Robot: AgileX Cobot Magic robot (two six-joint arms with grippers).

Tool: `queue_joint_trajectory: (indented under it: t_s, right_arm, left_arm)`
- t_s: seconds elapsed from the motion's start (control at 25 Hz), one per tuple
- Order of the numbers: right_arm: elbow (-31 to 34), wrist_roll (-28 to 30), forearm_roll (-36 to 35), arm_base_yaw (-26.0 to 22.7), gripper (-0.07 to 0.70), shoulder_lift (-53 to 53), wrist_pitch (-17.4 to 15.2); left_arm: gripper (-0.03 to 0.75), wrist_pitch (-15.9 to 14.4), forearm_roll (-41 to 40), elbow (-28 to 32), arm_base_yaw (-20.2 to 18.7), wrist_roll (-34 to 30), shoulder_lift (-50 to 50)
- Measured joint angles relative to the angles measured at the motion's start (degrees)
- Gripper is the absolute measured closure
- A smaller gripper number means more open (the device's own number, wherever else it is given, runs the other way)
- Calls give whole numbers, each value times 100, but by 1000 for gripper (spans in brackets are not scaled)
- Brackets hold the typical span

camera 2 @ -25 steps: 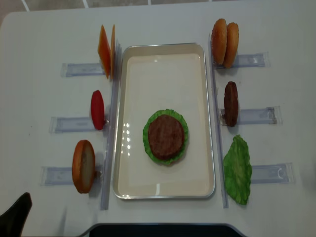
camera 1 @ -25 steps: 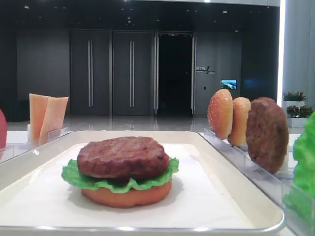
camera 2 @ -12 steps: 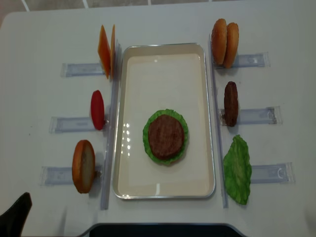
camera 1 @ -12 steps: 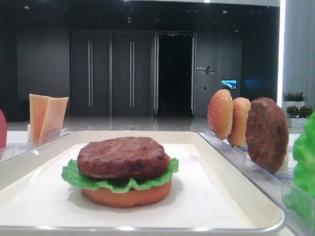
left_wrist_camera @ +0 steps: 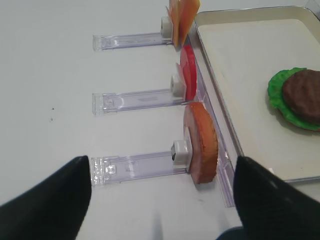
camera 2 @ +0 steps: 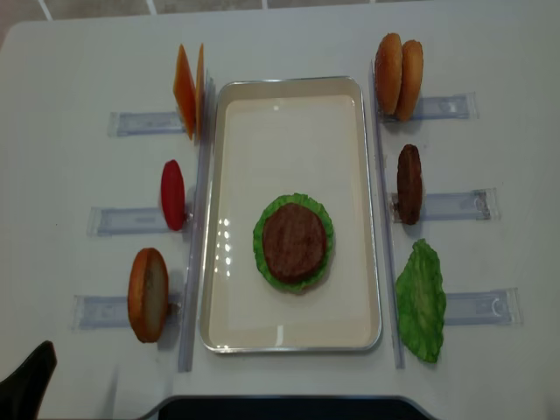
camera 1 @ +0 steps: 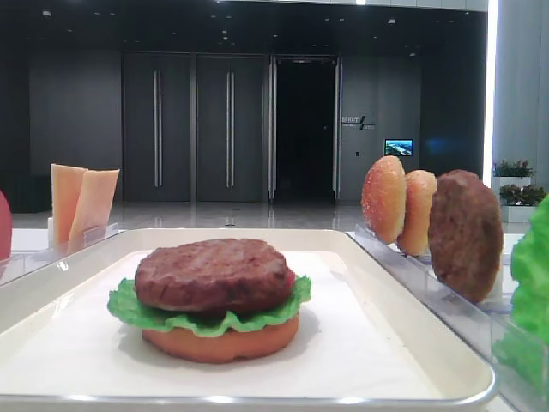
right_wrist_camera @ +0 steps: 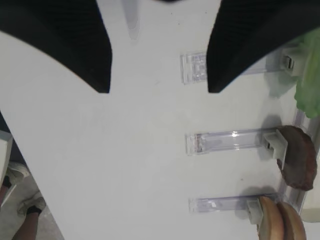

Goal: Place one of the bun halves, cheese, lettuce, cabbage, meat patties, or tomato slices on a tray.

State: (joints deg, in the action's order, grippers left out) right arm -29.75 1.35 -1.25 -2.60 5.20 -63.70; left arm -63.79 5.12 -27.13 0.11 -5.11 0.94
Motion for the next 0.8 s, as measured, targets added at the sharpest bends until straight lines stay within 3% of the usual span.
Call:
queue_joint_trajectory:
  t_s: [0.32,0.8]
  right_arm:
    - [36,405,-333,0,202,-520,-71]
    - [119,468,-425,0,202,-564,-142]
  left_arm:
    - [22,0,0,0,0,0,0]
    - [22,0,0,0,0,0,0]
